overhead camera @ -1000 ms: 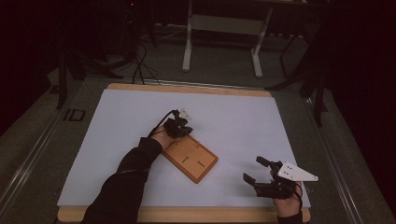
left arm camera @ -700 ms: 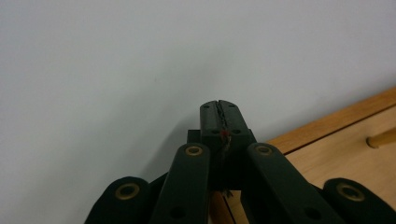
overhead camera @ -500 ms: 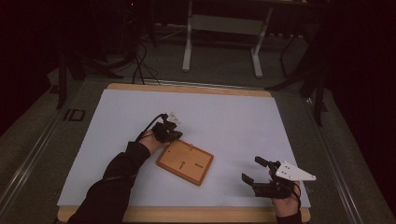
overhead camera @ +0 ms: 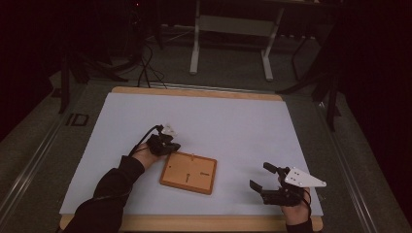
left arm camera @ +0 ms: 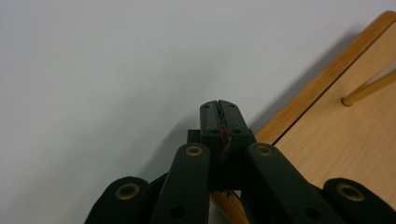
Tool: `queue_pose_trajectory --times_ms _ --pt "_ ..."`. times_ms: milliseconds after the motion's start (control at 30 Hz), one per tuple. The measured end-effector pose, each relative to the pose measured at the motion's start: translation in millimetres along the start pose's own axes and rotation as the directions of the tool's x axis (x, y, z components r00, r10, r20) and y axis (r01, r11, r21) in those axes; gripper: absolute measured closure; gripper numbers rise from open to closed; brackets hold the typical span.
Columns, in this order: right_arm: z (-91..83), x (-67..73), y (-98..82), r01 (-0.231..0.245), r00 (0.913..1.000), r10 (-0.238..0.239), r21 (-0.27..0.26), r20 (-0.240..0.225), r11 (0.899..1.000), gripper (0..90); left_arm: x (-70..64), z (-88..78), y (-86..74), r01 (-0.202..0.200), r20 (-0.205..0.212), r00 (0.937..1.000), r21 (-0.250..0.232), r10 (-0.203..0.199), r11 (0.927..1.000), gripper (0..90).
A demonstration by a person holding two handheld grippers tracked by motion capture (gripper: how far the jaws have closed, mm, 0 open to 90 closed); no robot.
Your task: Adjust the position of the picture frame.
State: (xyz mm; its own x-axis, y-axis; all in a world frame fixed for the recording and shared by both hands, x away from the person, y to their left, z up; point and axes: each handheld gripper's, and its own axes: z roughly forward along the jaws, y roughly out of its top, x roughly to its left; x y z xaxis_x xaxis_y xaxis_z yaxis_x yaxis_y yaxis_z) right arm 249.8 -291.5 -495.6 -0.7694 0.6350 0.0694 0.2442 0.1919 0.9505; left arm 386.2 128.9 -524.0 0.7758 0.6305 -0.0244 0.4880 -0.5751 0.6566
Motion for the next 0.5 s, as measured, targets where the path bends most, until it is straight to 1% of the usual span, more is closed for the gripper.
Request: queue_pose_trajectory --times_ms 67,133,233,367,467,500 --pt "0.3 -0.3 0.1 -0.002 1.0000 0.002 -0.001 0.000 1.000 14.8 -0.9 -2.6 -3.2 -0.003 0.001 1.0000 -0.001 0.003 1.0000 90.0" --pt "1.0 -0.4 -0.1 -0.005 1.0000 0.005 0.000 -0.001 1.000 14.8 -2.1 -4.8 -5.6 0.003 0.003 1.0000 0.002 -0.003 1.0000 90.0" --pt "1.9 0.0 0.1 0.001 1.0000 -0.001 0.004 -0.004 1.000 14.8 -4.5 -7.6 -8.7 0.000 0.002 1.0000 0.009 0.000 1.0000 90.0" --pt "2.9 0.1 -0.1 0.000 1.0000 0.000 0.007 -0.004 1.000 14.7 -8.0 -8.9 -16.1 -0.001 0.008 1.0000 0.028 0.001 0.9996 90.0" --pt "2.8 -0.1 -0.1 -0.002 1.0000 0.002 0.006 -0.002 1.000 14.8 -9.1 -9.8 -21.2 0.005 0.006 1.0000 0.028 -0.005 0.9996 90.0" --pt "3.1 -0.2 -0.2 -0.004 1.0000 0.004 0.007 -0.002 1.000 14.8 -9.1 -10.2 -22.2 0.014 0.007 0.9999 0.024 -0.014 0.9996 90.0"
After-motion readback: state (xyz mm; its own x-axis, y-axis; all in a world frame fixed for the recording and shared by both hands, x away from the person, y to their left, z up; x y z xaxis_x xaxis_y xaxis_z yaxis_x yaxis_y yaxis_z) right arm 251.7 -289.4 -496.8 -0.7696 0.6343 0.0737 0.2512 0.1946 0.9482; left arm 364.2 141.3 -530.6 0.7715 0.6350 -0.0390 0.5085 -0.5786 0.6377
